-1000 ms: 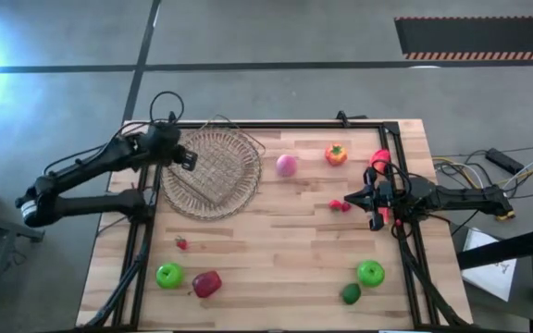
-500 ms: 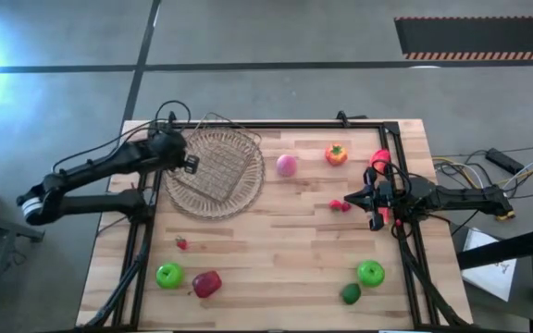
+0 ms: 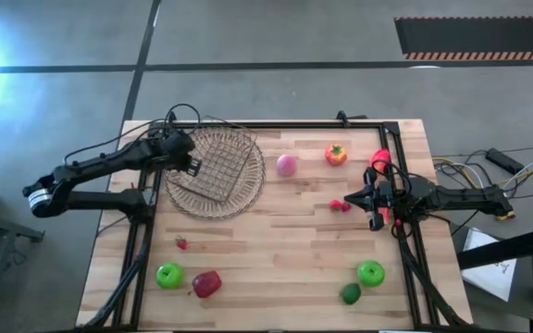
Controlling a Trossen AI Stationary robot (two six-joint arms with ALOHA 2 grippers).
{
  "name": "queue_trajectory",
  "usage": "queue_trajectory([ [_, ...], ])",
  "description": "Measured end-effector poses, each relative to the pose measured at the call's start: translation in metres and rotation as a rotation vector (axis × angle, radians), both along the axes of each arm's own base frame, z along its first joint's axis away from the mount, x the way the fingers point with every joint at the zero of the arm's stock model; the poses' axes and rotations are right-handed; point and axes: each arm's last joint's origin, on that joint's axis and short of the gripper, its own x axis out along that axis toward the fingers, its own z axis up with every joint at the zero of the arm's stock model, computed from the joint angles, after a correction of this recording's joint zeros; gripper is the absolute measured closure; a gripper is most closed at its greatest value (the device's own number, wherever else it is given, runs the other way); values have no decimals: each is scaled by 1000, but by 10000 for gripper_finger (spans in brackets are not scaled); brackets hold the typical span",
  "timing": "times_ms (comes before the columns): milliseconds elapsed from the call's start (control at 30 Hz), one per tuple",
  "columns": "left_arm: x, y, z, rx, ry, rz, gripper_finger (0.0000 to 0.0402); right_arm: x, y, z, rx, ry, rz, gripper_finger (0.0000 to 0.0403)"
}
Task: Build produce basket
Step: Put the basket on the table mat, then put the peach into the basket
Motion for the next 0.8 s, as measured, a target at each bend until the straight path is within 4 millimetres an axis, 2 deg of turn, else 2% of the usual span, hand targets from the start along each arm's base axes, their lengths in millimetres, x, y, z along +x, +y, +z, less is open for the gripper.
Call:
queue_trajectory([
  [167, -4, -3, 30, 16, -31, -17, 213, 0, 0, 0, 0, 0, 0, 394],
  [400, -7, -12, 68, -31, -213, -110, 205, 0, 0, 0, 0, 0, 0, 394],
  [633, 4, -34, 77, -23, -298, -288, 205, 0, 0, 0, 0, 0, 0, 394],
  [800, 30, -59, 80, 42, -367, -463, 205, 0, 0, 0, 0, 0, 0, 394],
])
